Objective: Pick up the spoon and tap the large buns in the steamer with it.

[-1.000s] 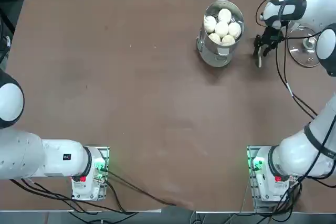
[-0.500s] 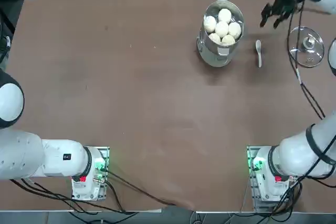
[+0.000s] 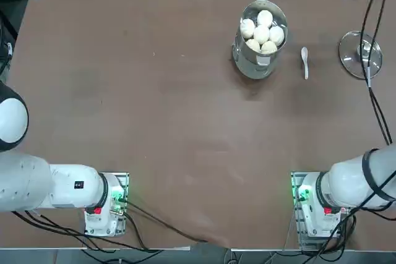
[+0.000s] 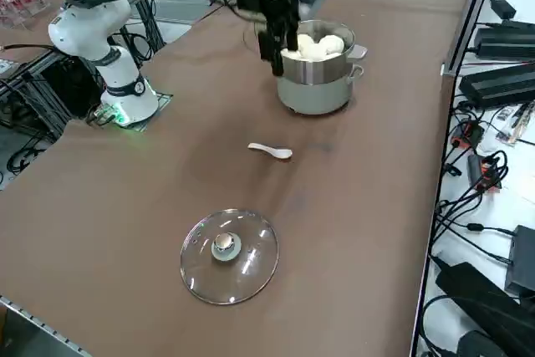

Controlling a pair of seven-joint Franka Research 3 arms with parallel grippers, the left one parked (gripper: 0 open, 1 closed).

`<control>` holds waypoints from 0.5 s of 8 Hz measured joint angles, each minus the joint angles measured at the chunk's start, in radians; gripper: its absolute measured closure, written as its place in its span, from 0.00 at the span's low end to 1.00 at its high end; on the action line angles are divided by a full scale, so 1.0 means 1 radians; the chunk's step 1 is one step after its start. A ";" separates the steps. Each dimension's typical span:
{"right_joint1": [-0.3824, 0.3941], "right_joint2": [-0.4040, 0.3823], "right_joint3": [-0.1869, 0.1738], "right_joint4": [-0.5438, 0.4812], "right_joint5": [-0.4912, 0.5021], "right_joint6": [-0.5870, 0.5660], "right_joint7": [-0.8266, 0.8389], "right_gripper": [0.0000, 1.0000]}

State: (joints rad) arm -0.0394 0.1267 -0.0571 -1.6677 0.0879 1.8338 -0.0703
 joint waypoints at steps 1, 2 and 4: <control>0.001 -0.039 0.001 0.004 -0.013 -0.027 0.011 0.00; 0.004 -0.075 0.004 0.005 -0.048 -0.050 0.026 0.00; 0.046 -0.133 0.008 0.005 -0.113 -0.123 0.084 0.00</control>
State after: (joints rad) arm 0.0064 -0.0067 -0.0488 -1.6623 -0.0249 1.7110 0.0135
